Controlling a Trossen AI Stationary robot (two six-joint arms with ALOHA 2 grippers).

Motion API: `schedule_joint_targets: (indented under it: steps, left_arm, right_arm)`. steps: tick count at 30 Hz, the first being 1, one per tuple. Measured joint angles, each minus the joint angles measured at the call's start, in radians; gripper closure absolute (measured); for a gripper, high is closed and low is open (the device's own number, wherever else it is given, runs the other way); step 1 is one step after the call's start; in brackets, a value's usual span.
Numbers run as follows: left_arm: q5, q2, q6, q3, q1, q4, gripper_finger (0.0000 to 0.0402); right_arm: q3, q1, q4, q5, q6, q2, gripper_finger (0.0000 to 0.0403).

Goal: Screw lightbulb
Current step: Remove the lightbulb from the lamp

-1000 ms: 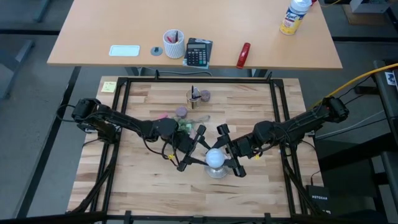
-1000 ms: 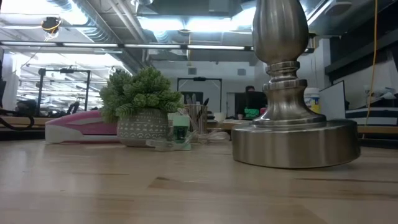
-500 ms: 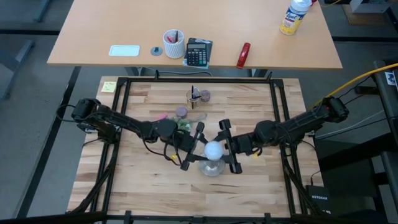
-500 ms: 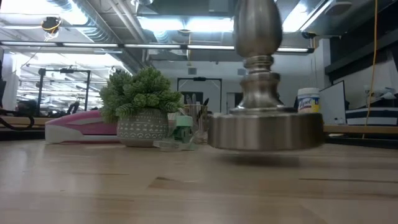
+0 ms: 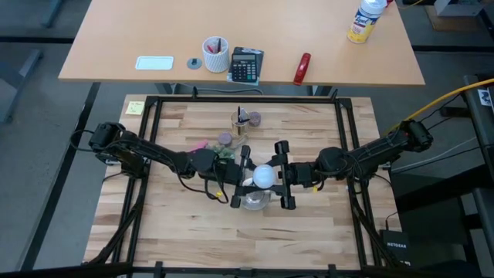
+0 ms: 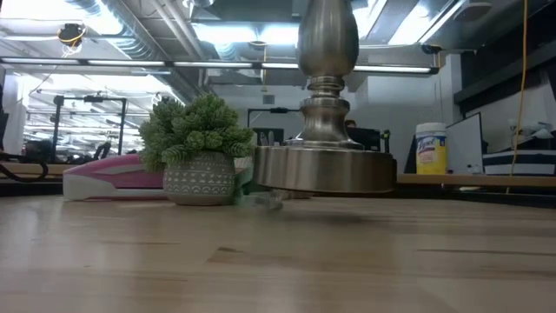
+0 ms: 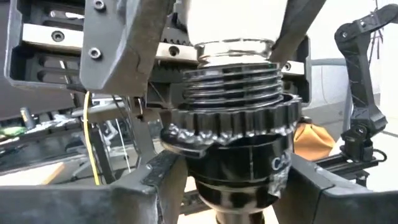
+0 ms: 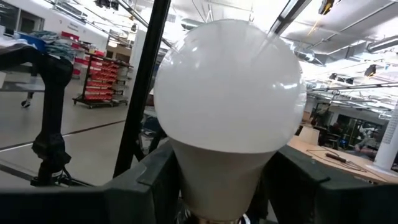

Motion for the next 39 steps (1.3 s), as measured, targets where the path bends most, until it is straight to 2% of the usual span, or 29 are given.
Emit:
schedule_joint_targets:
  steps: [6, 13, 17, 22, 33, 39]
  left_arm:
    - [-0.006, 0.000, -0.018, 0.000, -0.006, 0.010, 0.0273]
    - [0.036, 0.000, -0.053, 0.000, -0.006, 0.003, 0.0275]
    - [0.110, 0.000, -0.122, 0.000, -0.005, 0.000, 0.0275]
    - [0.209, 0.000, -0.189, 0.002, -0.003, -0.035, 0.0275]
    - [0.502, -0.002, -0.330, 0.003, 0.040, -0.058, 0.0275]
    - [0.553, -0.002, -0.340, 0.003, 0.063, -0.058, 0.0275]
  right_arm:
    - [0.000, 0.000, 0.003, -0.009, -0.002, 0.000, 0.0206]
    - [0.000, 0.000, -0.002, -0.048, -0.001, 0.000, 0.0206]
    - [0.000, 0.001, -0.002, -0.063, 0.003, 0.000, 0.0206]
    - [-0.001, 0.001, -0.015, -0.139, 0.003, 0.003, 0.0206]
    - [-0.002, 0.000, -0.026, -0.243, 0.003, 0.004, 0.0214]
    - [-0.002, 0.000, -0.041, -0.238, 0.003, 0.004, 0.0224]
